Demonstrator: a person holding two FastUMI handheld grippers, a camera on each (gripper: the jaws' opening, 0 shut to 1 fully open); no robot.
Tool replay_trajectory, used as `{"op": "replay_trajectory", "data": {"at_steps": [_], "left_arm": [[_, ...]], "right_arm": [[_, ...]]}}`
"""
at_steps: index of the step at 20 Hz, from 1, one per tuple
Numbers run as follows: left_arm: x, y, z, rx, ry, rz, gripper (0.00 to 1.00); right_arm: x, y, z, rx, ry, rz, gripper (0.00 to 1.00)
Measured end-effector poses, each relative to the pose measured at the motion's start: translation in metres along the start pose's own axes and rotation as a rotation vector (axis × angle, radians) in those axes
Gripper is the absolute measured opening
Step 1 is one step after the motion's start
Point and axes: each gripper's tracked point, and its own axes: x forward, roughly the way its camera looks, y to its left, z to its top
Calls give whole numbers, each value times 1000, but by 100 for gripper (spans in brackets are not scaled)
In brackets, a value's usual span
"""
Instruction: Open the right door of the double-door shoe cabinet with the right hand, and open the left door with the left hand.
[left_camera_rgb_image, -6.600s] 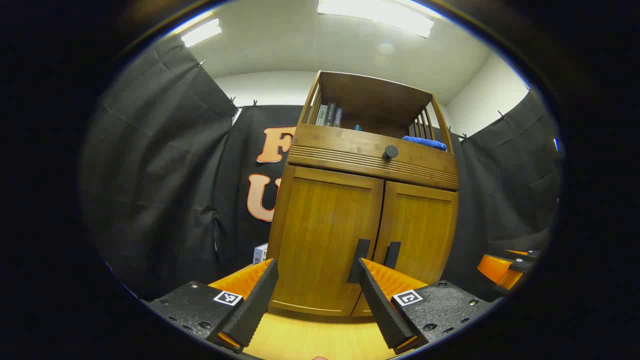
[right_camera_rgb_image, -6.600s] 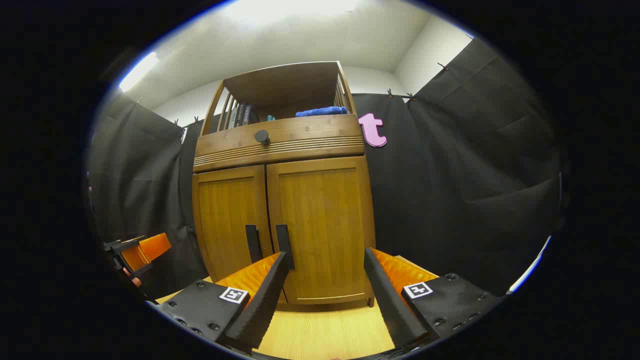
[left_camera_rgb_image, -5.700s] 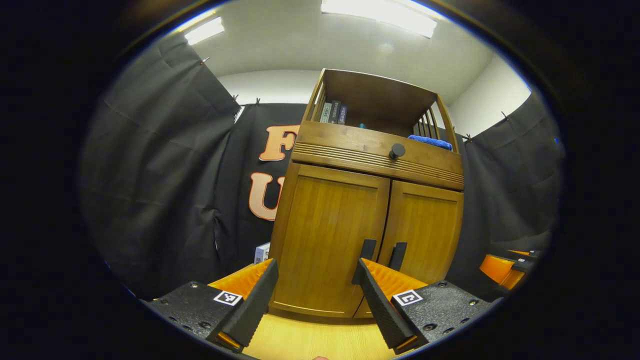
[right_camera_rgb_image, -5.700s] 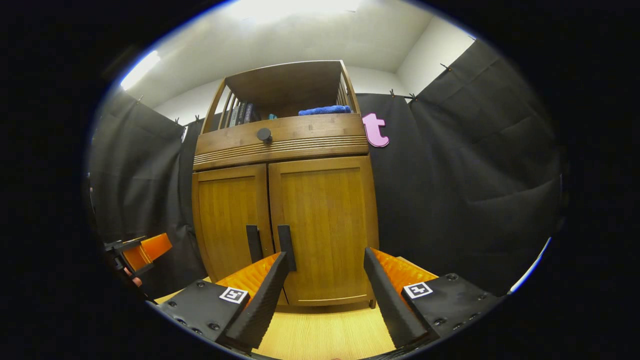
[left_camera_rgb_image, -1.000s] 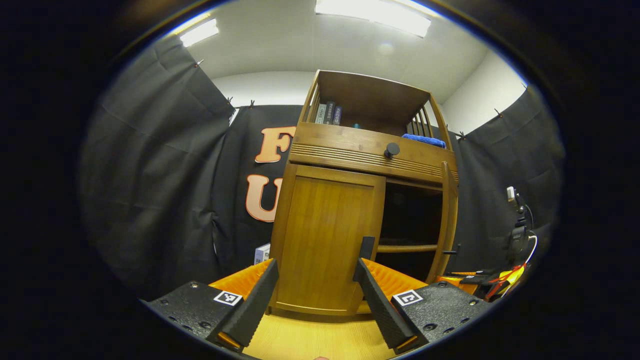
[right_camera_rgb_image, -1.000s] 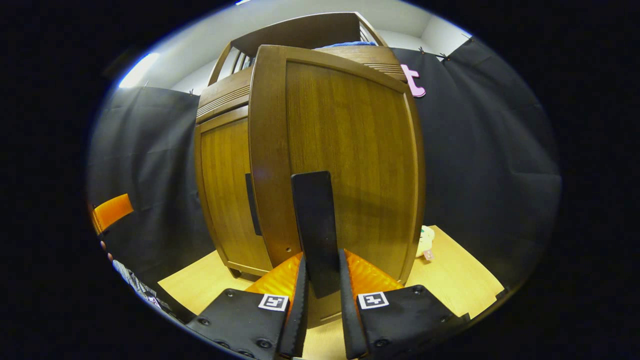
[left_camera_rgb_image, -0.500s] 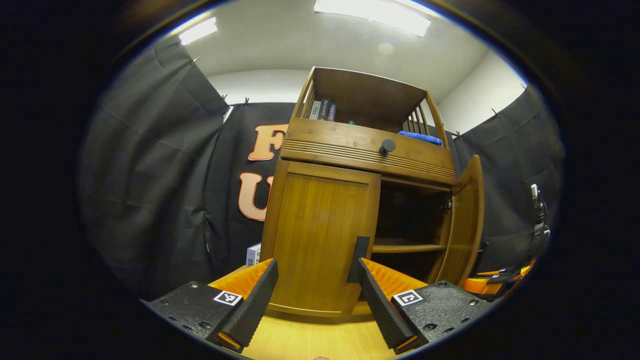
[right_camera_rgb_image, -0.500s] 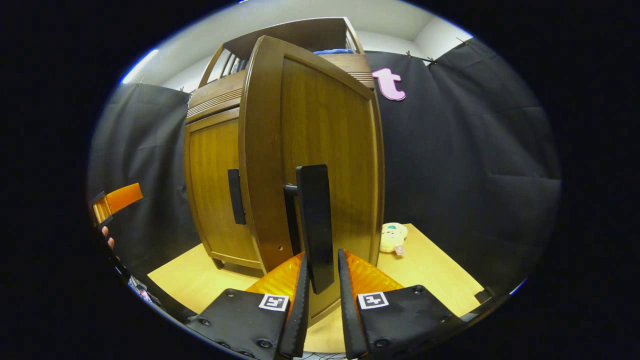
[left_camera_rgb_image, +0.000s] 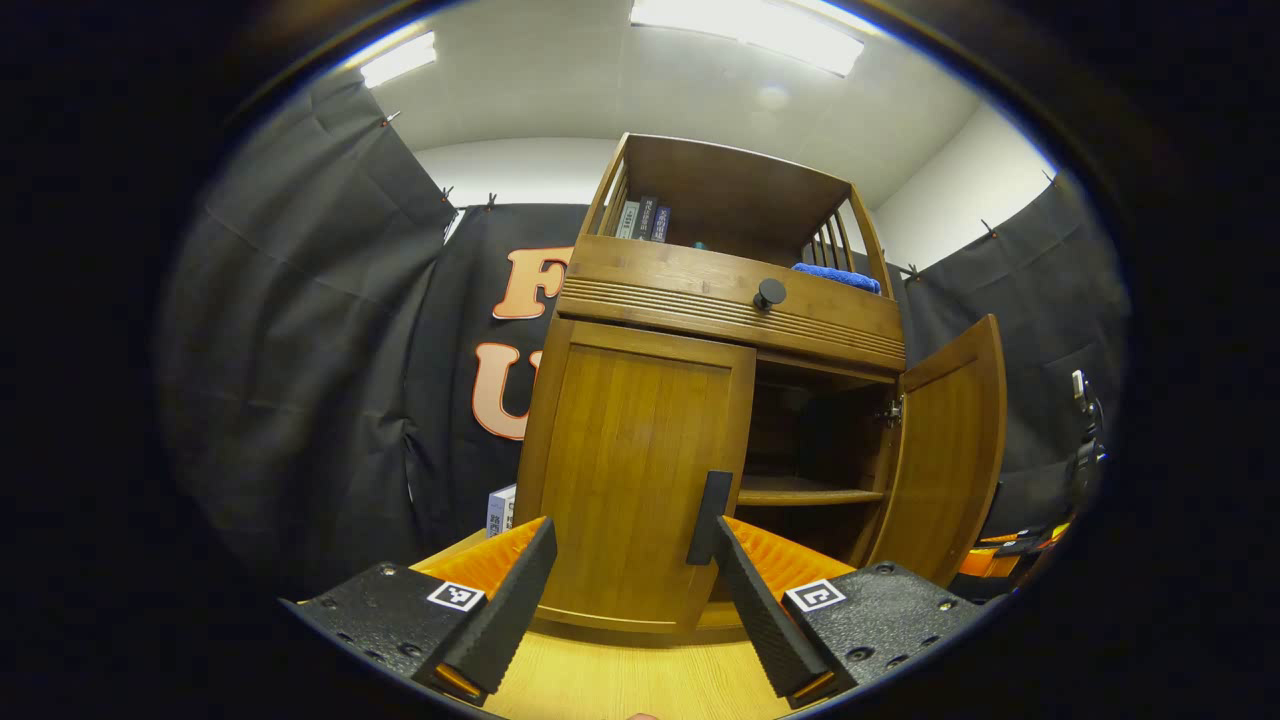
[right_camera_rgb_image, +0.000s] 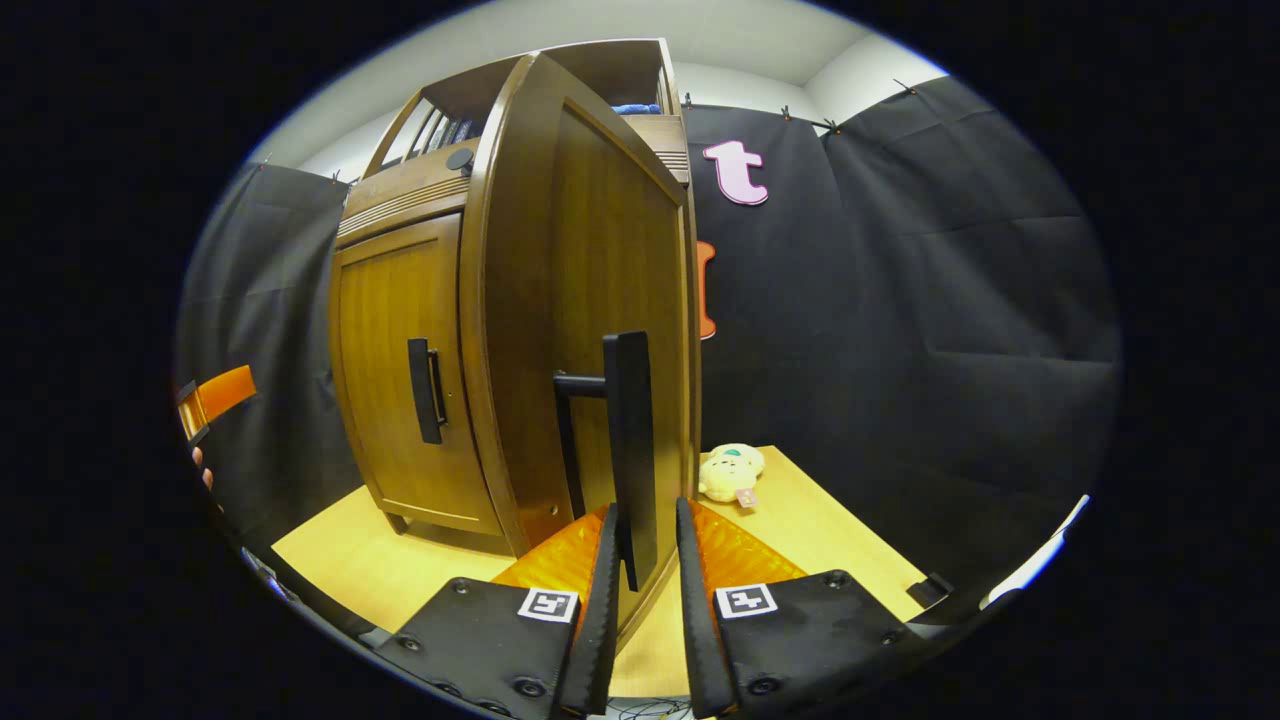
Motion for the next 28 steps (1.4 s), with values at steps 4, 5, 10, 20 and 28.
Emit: {"op": "replay_trajectory", "data": {"at_steps": [4,5,10,20,28], "left_arm": [[1,0,-3,-4,4,6,91],[1,1,-3,-5,4,6,92],[4,-1,-6,-9,8,4,92],[9,6,-6,-16,3,19,91],[10,9,-7,-16,9,28,94]], "right_arm": [[4,-24,1,5,6,-61,28],[3,-29,1,14,7,-72,27],[2,-55,1,51,5,-52,27],[9,-94,7,46,25,99,28],[11,-109,7,64,15,160,40]]}}
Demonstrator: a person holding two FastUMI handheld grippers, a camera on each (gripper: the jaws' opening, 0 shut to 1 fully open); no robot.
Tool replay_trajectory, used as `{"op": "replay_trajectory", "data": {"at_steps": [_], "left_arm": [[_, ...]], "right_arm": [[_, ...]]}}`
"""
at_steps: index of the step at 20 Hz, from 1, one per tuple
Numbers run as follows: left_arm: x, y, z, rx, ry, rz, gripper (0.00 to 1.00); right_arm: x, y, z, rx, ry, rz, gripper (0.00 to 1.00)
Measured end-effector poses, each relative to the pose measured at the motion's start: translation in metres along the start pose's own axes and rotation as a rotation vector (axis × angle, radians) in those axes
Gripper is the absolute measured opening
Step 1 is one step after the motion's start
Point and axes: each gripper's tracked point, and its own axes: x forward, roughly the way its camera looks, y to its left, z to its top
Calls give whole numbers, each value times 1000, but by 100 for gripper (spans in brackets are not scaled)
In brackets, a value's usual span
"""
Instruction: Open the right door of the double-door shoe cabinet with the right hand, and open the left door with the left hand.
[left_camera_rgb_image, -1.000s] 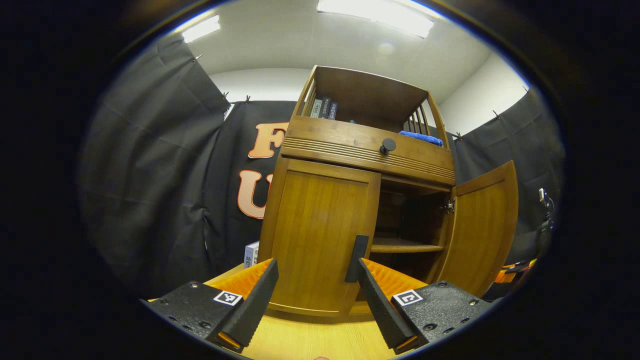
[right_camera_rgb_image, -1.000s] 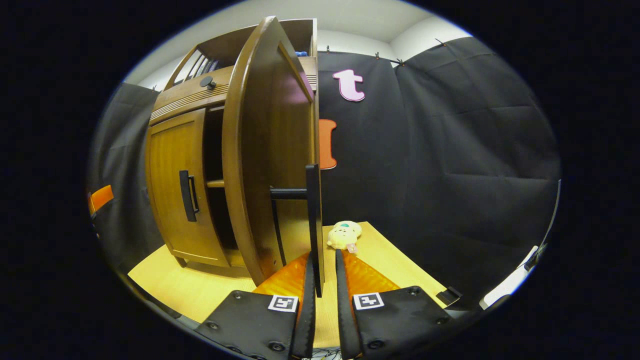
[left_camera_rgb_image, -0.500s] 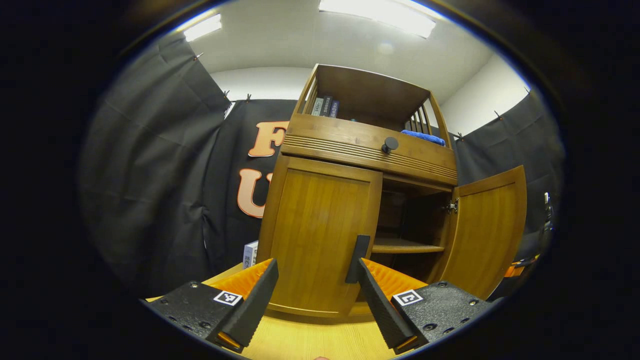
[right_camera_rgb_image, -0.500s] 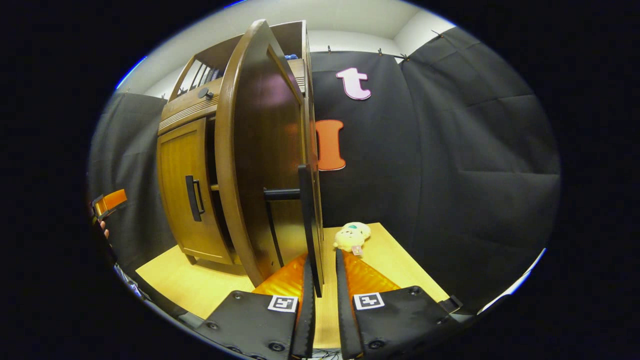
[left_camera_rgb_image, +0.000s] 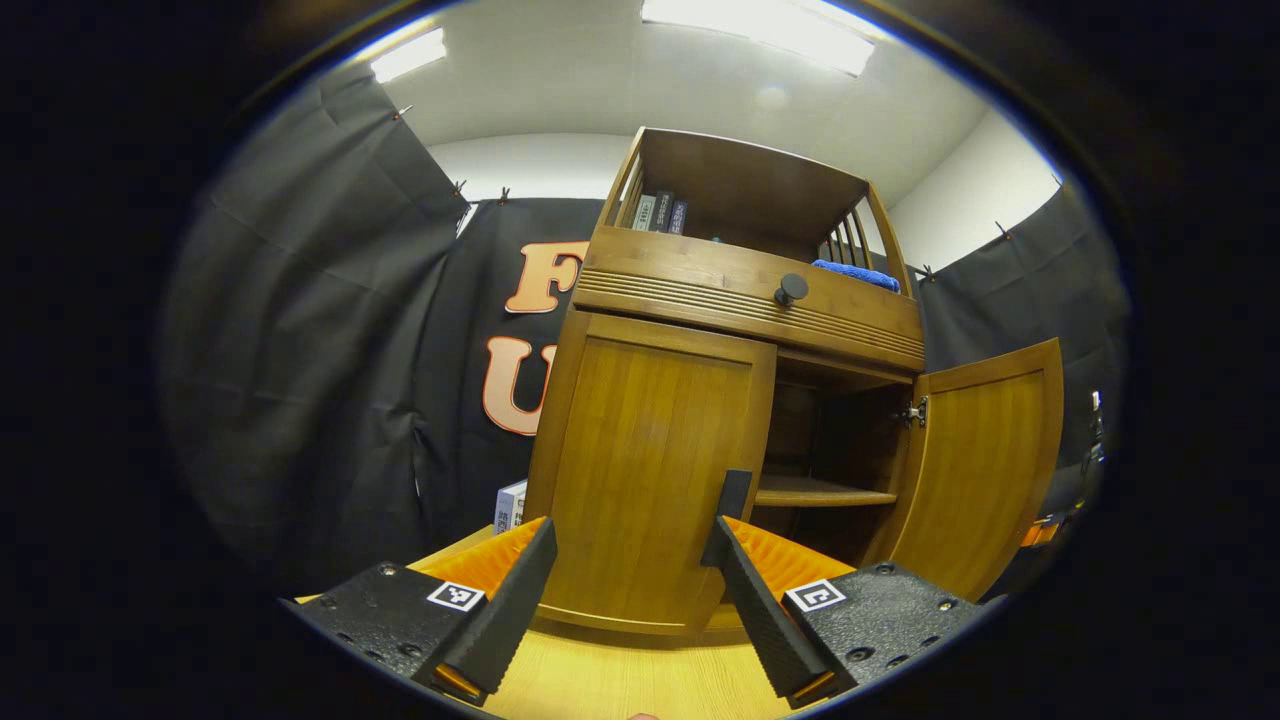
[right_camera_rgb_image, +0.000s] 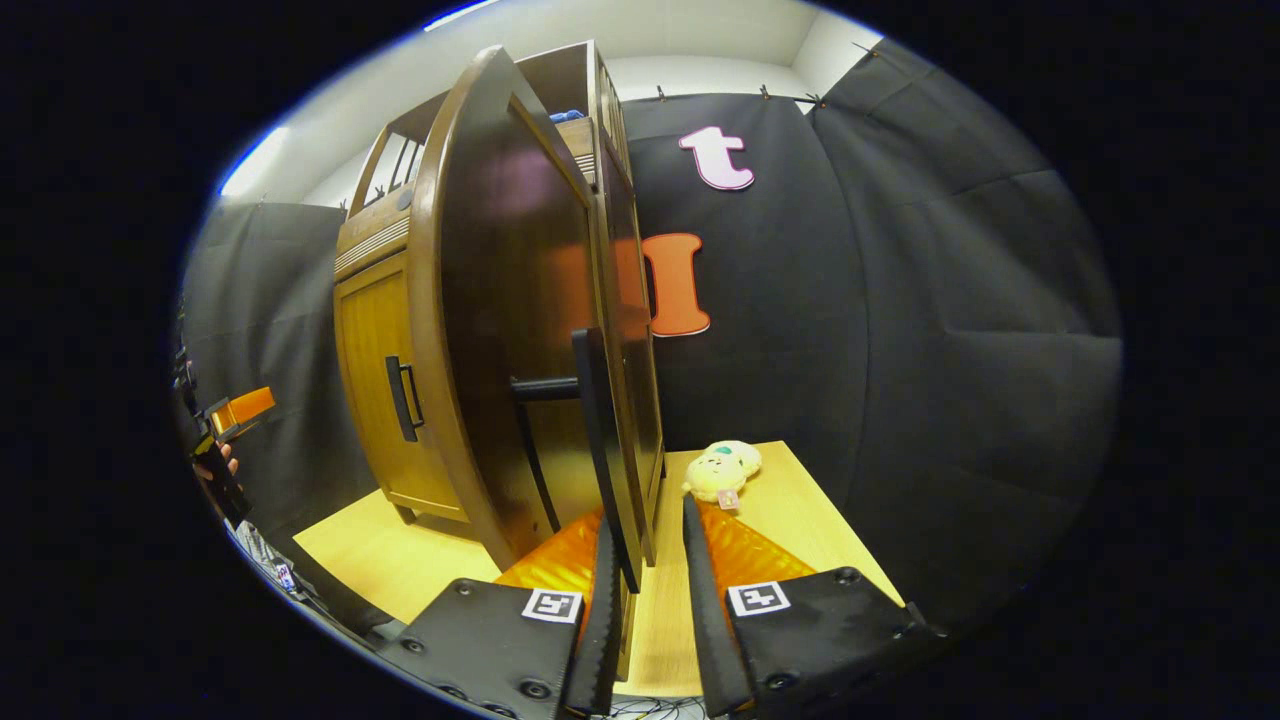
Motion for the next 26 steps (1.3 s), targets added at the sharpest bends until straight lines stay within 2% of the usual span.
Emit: {"op": "replay_trajectory", "data": {"at_steps": [1,2,4,5,8,11,12,13,14,16,20,23,24,25,26], "left_arm": [[0,-1,1,4,-2,0,94],[1,-1,1,9,-3,-2,94],[1,-2,0,16,-3,-5,94],[2,-3,0,18,-3,-6,94],[5,-6,-3,24,4,-14,95],[11,-10,-6,12,13,-25,95],[14,-13,-9,8,17,-34,91],[18,-16,-11,4,23,-42,94],[20,-20,-13,-2,29,-50,94],[27,-27,-17,-15,38,-69,92],[49,-45,-20,-18,48,-117,91],[78,-65,-32,-20,73,-165,92],[85,-72,-37,-23,85,-178,94],[95,-78,-42,-25,95,-192,91],[103,-85,-48,-18,104,-204,92]], "right_arm": [[-1,0,1,-6,-7,-12,29],[-1,2,1,-2,-14,-18,55],[-3,5,0,6,-27,-48,39],[-4,10,0,-3,-32,-61,50],[-12,15,1,-54,-40,-95,50],[-28,1,2,-21,-48,-156,51],[-35,-7,3,-16,-56,-187,52],[-42,-11,5,-9,-70,-209,52],[-48,-8,9,4,-90,-213,38],[-61,-3,16,12,-110,-234,38],[-82,27,32,-4,-136,-268,39],[-83,63,38,12,-173,-263,68],[-82,73,37,11,-180,-267,46],[-79,83,38,9,-186,-259,51],[-77,92,38,7,-192,-250,56]]}}
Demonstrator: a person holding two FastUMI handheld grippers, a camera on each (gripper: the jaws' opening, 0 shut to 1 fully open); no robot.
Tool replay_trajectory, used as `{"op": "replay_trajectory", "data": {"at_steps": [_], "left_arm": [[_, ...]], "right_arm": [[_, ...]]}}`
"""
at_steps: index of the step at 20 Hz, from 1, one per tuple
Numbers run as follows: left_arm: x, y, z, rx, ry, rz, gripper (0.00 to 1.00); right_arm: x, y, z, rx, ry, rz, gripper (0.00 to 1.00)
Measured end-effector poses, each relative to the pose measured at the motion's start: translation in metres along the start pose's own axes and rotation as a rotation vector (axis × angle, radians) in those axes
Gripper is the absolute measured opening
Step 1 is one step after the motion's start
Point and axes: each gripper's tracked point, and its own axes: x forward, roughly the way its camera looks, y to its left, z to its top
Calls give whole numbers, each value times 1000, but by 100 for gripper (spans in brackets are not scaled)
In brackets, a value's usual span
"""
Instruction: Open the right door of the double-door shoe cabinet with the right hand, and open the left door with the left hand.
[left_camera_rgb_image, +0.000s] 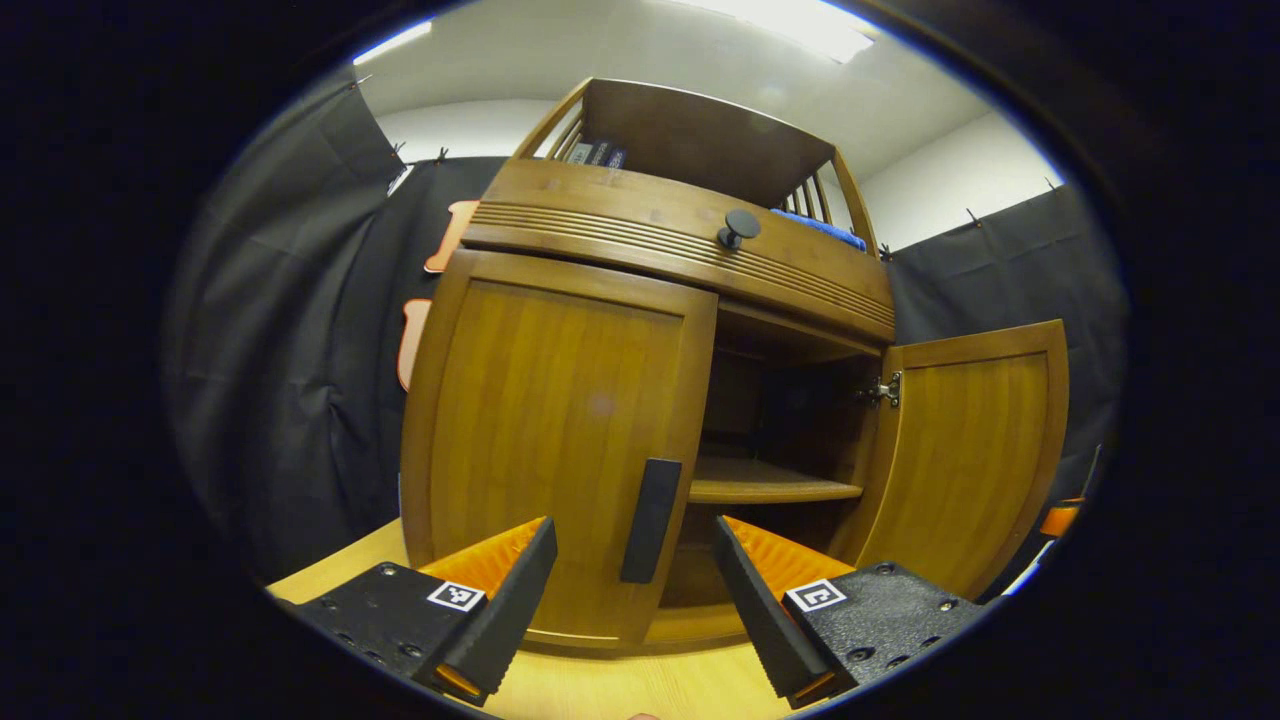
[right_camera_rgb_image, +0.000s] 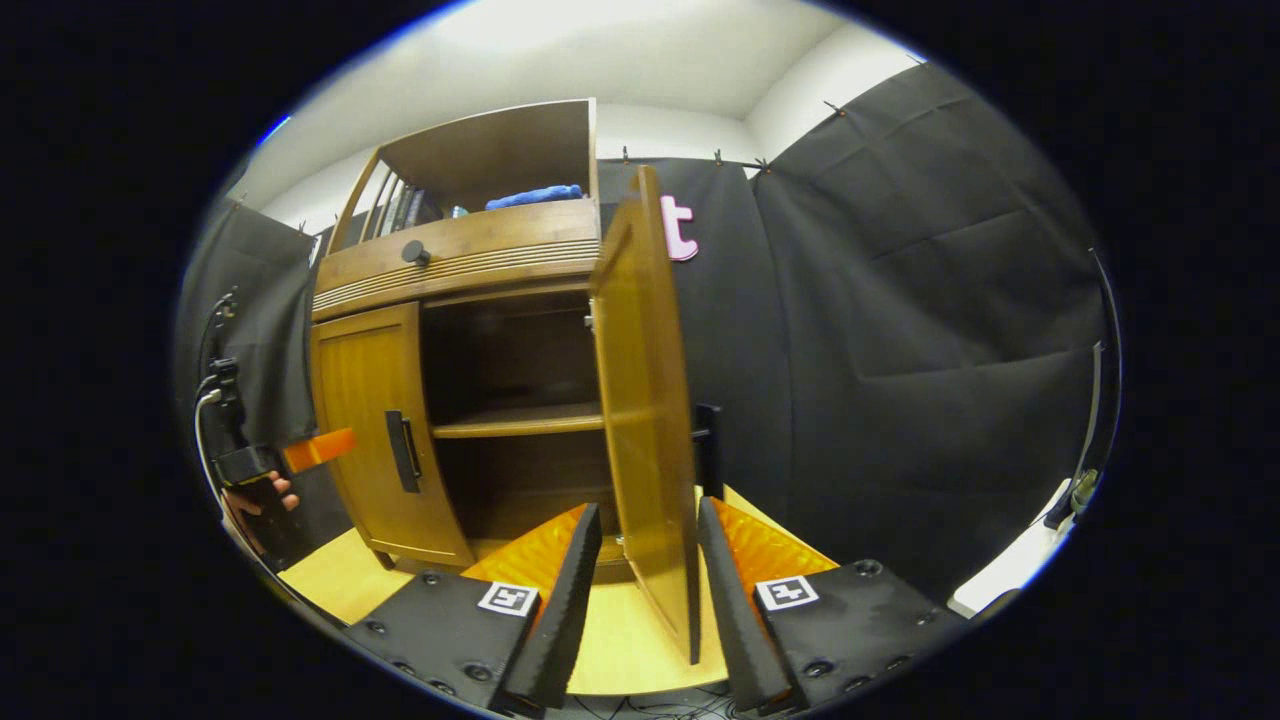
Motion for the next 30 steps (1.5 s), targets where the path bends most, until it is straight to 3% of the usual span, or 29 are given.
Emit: {"op": "replay_trajectory", "data": {"at_steps": [1,4,5,6,7,9,11,12,13,14,16,17,20,22,25,26,28,29,30], "left_arm": [[7,-1,-5,15,9,-6,92],[32,-4,-13,52,13,-13,94],[41,-3,-16,52,13,-15,91],[51,-4,-21,48,16,-16,98],[58,-3,-26,46,23,-9,92],[68,1,-32,54,26,7,92],[87,4,-41,78,34,21,98],[92,6,-43,87,39,29,95],[94,9,-45,86,44,37,98],[97,10,-47,77,47,36,92],[100,16,-48,68,48,52,92],[104,23,-51,75,58,71,91],[108,27,-52,83,61,84,98],[110,27,-52,112,60,85,97],[109,28,-51,110,65,88,94],[109,26,-53,102,68,77,92],[112,15,-54,86,72,36,68],[113,0,-55,65,75,-36,56],[116,0,-56,74,76,-21,44]], "right_arm": [[-1,10,-1,2,1,13,62],[0,15,-8,-4,27,9,100],[1,17,-7,-2,27,15,97],[2,19,-8,2,32,21,100],[4,20,-9,8,38,27,100],[7,23,-12,17,52,40,100],[12,25,-14,13,59,51,100],[13,28,-13,10,60,57,100],[14,31,-11,6,59,65,100],[15,34,-10,1,56,74,96],[19,38,-8,-6,53,85,89],[20,41,-6,-6,53,96,98],[23,46,-3,-14,53,116,98],[25,48,1,-22,44,122,89],[27,55,6,-26,41,141,89],[27,58,7,-28,44,149,89],[26,63,6,-42,51,160,89],[24,65,6,-51,53,164,89],[22,68,5,-58,55,167,89]]}}
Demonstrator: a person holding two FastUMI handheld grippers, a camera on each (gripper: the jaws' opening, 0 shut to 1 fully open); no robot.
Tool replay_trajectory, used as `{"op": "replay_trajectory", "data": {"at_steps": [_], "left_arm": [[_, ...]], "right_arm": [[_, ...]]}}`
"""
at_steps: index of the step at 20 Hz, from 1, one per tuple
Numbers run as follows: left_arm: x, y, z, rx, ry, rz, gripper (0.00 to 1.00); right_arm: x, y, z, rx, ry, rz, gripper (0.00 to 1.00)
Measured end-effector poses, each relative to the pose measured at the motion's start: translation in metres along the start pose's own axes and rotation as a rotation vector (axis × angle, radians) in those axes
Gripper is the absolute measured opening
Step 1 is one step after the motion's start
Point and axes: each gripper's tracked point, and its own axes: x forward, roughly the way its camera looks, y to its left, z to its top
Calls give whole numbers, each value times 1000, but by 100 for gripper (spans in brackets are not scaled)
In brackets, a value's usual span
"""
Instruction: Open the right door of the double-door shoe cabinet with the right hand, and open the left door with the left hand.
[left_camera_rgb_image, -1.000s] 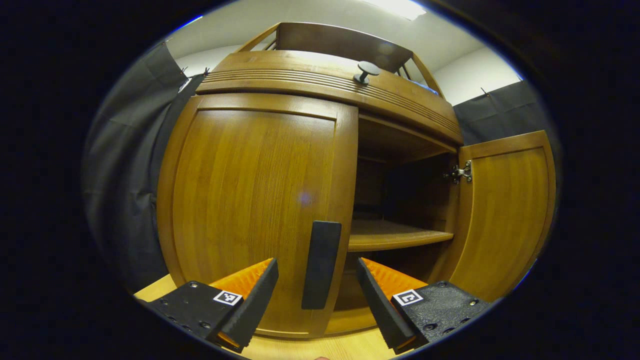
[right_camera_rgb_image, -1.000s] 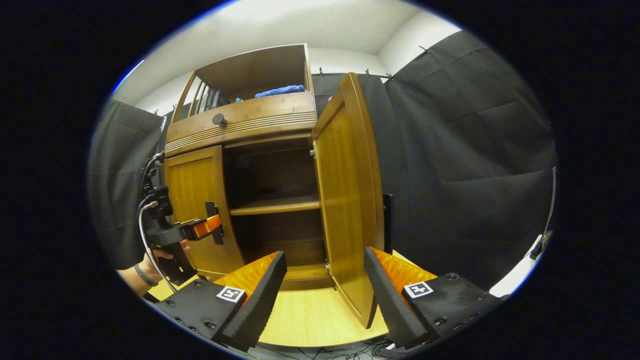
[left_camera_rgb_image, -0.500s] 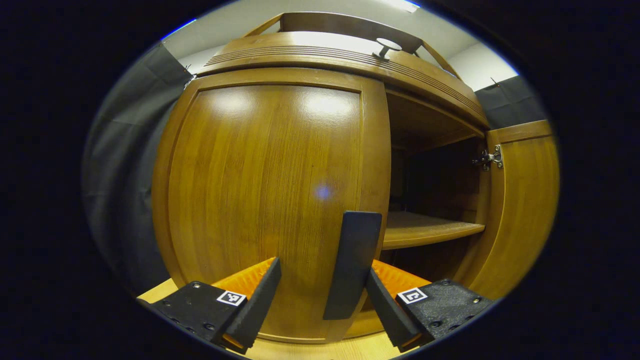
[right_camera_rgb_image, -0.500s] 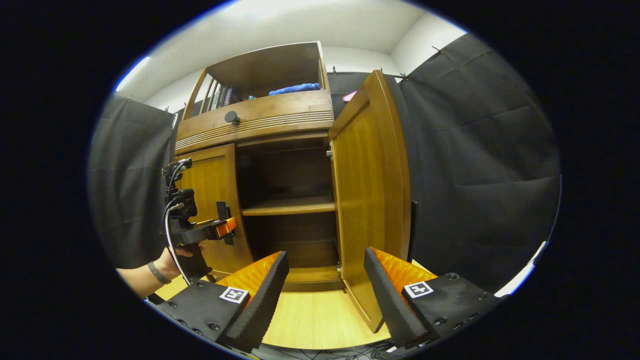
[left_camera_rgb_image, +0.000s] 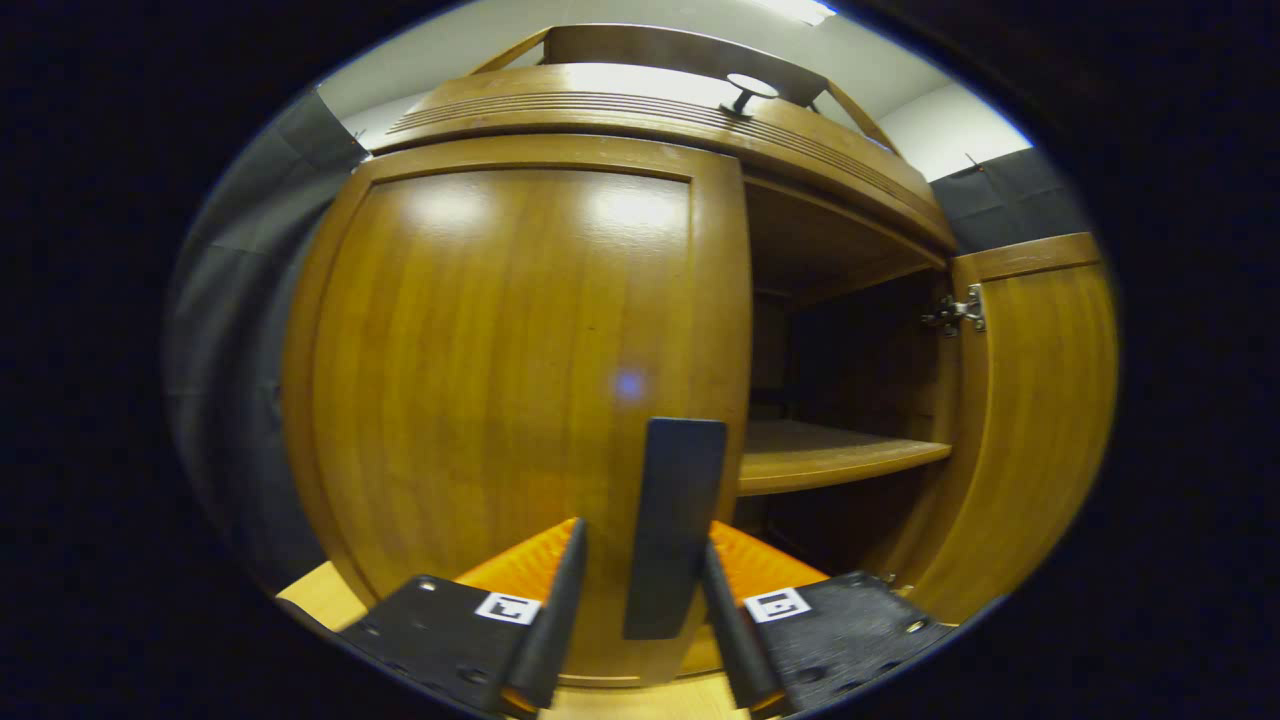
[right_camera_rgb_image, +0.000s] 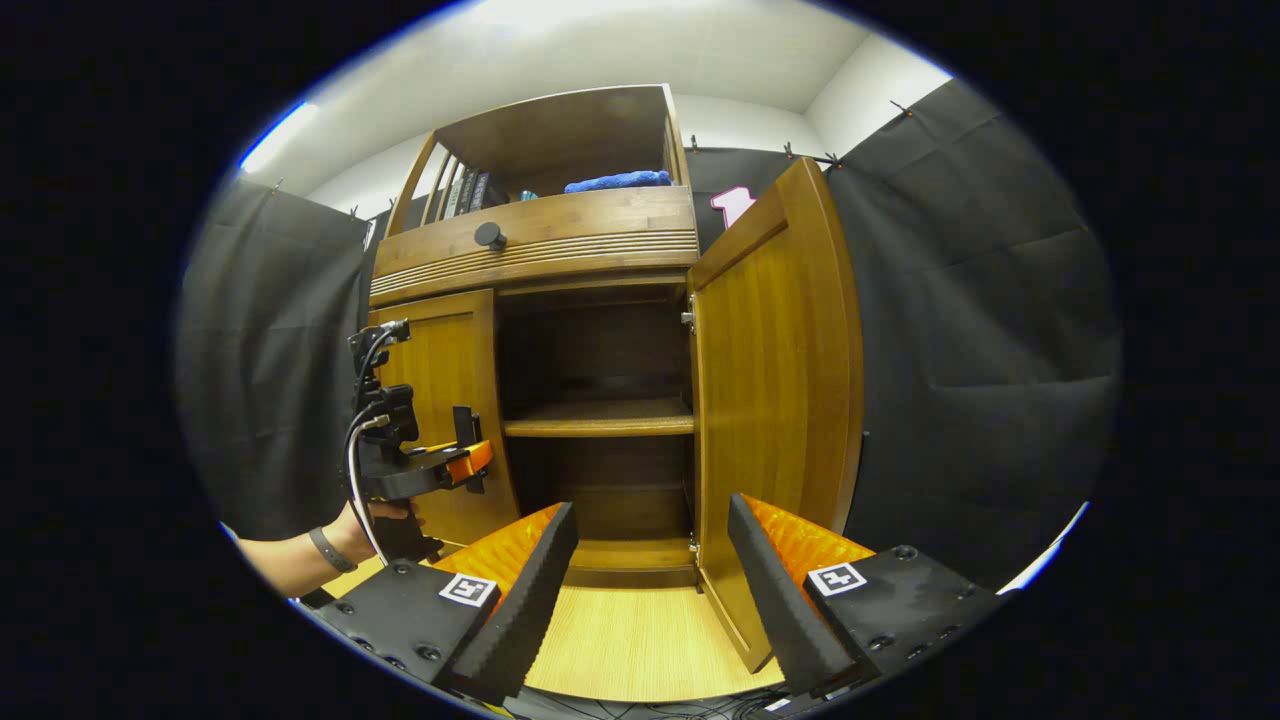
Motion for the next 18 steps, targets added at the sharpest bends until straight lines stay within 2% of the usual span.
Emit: {"op": "replay_trajectory", "data": {"at_steps": [1,2,3,4,8,13,18], "left_arm": [[2,-1,1,19,5,-9,32],[-5,-2,3,31,3,-14,31],[-8,-2,4,27,6,-18,29],[-9,-1,4,30,13,-19,29],[-33,3,18,88,55,-4,27],[-79,8,28,82,55,-26,27],[-134,30,33,66,38,-2,27]], "right_arm": [[-1,2,-1,-7,0,4,89],[-3,3,-2,-11,-1,4,89],[-4,2,-3,-11,0,1,98],[-5,2,-4,-7,2,-1,89],[-7,2,-2,-2,-7,-8,89],[-4,5,-1,-10,-16,3,89],[7,12,-4,1,-11,26,89]]}}
